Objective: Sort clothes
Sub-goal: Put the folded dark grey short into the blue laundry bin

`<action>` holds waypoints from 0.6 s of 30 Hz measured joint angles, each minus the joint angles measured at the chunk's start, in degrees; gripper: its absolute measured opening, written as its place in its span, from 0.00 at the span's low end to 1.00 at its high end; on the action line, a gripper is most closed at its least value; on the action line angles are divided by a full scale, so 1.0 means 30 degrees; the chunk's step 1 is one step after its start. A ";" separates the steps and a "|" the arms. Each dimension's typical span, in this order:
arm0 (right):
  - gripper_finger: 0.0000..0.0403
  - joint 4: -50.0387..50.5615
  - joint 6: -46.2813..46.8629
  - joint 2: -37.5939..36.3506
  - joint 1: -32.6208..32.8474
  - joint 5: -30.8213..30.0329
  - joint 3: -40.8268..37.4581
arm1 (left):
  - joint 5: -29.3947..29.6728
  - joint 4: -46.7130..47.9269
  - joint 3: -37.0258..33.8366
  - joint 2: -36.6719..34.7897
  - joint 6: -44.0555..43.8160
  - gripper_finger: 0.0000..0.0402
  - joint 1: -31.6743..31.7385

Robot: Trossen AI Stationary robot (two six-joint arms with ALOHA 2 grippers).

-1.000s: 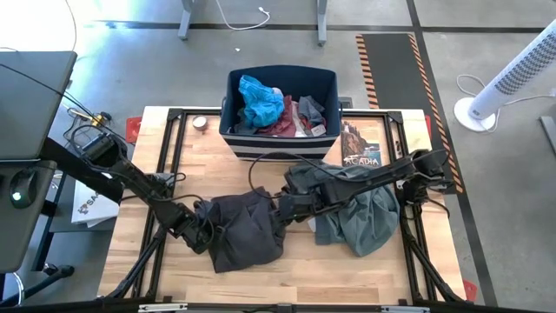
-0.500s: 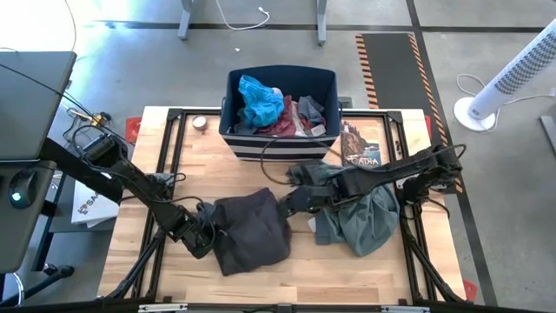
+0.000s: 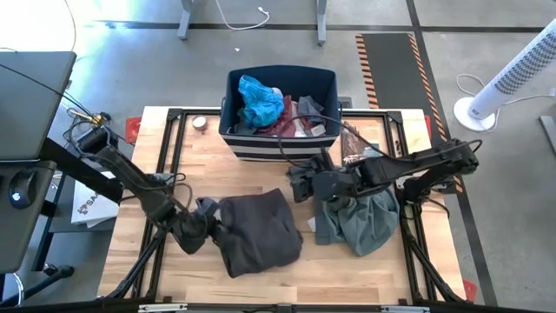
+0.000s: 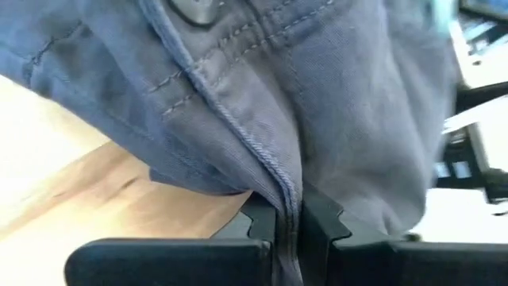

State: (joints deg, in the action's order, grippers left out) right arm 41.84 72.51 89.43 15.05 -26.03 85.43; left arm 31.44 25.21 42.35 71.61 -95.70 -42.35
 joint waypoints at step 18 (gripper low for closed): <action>0.42 -0.0100 -0.1361 -0.2163 0.0143 -0.1053 0.0000 | 0.3278 -0.8688 0.0007 -0.4858 0.6028 0.04 0.1137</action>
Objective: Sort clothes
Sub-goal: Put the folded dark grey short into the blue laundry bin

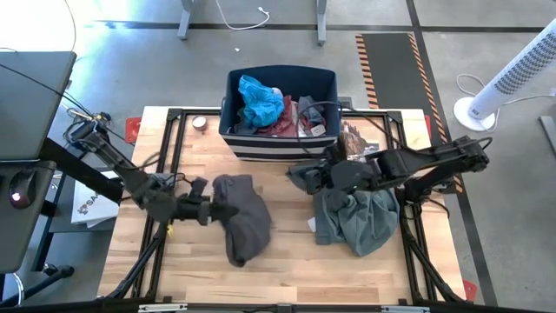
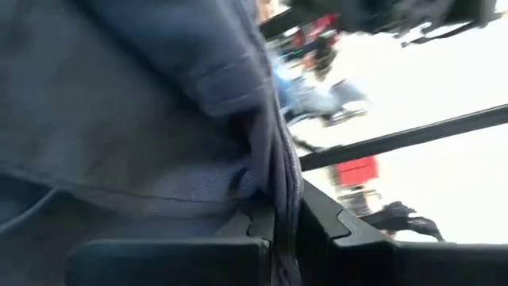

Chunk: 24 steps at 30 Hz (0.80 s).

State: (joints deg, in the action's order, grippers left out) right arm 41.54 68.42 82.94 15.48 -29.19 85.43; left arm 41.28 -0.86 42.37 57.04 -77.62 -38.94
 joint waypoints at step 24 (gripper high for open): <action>0.42 0.0214 -0.2933 -0.5810 0.0360 -0.1546 0.0000 | -0.4079 -0.8218 0.7665 0.0631 1.1040 0.04 0.8022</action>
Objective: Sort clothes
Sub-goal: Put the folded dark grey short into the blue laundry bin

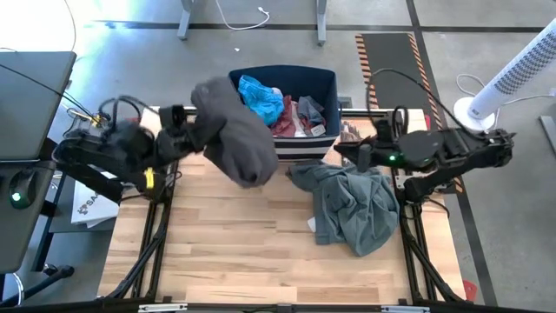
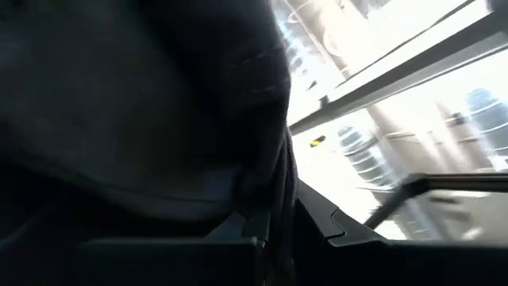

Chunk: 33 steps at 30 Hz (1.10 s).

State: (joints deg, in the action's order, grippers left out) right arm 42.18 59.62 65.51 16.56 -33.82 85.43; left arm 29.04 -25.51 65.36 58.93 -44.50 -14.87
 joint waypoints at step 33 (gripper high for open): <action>0.42 0.1019 -0.1854 -0.1608 -0.0007 -0.0151 0.0006 | -2.2974 0.2503 1.3206 1.5854 -0.7672 0.04 1.7880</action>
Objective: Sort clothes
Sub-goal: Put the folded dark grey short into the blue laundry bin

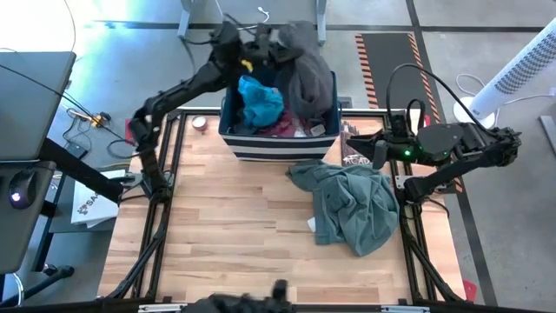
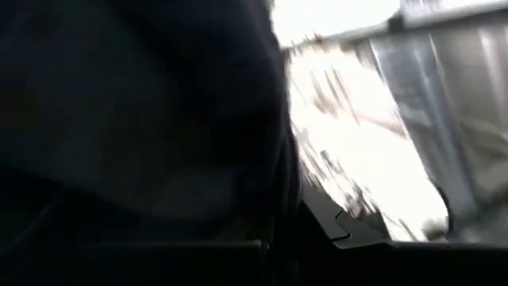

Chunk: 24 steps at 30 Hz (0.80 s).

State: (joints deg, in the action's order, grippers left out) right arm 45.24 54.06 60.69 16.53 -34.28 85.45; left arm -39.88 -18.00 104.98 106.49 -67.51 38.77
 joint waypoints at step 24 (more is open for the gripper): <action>0.42 0.0356 0.1473 0.0015 0.1024 -0.1088 -0.0003 | 0.3386 2.4634 0.2075 0.0414 1.5405 0.04 0.2800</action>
State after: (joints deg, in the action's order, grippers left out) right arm 46.30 58.48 60.73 19.61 -37.54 85.44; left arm -29.72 55.90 111.21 107.73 -21.30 47.17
